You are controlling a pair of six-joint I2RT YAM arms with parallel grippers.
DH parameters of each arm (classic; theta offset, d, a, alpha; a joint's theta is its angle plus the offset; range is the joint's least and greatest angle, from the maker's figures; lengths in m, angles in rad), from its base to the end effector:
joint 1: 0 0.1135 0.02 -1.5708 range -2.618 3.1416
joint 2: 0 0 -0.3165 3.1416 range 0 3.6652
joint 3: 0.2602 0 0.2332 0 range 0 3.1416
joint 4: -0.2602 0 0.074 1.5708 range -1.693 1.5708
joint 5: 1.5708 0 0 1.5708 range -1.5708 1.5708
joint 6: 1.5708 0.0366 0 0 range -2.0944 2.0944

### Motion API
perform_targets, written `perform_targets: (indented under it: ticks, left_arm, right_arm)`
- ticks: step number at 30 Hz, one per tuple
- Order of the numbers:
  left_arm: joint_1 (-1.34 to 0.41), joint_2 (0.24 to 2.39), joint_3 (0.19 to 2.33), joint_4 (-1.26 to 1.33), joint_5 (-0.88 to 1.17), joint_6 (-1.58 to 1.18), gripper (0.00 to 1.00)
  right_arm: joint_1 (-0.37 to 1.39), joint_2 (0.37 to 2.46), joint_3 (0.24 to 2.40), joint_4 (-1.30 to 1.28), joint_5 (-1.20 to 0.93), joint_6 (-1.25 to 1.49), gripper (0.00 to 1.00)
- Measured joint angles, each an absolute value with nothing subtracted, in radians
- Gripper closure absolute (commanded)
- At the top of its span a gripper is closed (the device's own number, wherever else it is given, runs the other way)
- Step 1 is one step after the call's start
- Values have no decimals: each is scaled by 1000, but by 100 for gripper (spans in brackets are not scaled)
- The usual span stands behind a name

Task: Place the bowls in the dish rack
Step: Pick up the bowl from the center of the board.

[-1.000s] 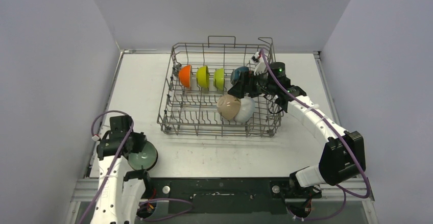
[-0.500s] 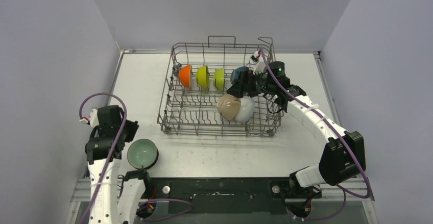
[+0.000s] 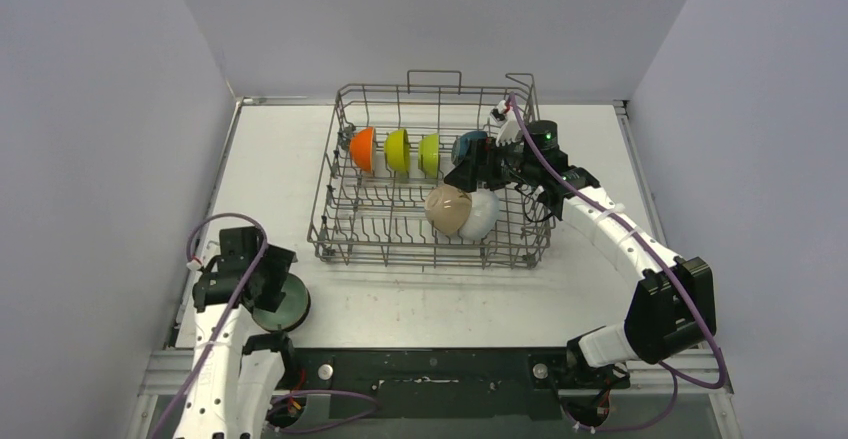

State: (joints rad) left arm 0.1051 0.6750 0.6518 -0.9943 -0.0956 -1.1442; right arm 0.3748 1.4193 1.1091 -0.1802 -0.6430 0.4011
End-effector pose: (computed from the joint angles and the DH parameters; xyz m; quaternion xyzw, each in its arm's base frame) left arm 0.0569 0.0095 0.2721 -0.5725 0.7718 -0.0956 0.2596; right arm 0.2677 0.1289 0.3661 -0.1518 0.8157 0.4354 0.3492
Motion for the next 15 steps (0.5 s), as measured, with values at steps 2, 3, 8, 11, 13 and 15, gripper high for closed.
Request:
perform_targets:
  ticks: [2,3,8,11,13,15]
  left_arm:
    - [105,683,619,-995,-91,-1183,32]
    - [105,689,609,-995,-89,-1200,34]
    - [105,727,593,-990,-88,-1260,50]
    - [105,750,593,-984,-88,-1284,62]
    - [105,759,593,-979,-87,-1297,77]
    - [105,760,593,-971,-82,-1309,90]
  right_arm:
    - [375,1419,1109,-180,-643,401,10]
    - [375,1419,1109,-181,-643,402,10]
    - [375,1419,1109,-180,-643,401,10]
    - [375,1419,1109,-180,-642,401,10]
    - [375,1419,1109,-180,-641,401,10]
    - [375,1419,1109,-180,-639,401,10]
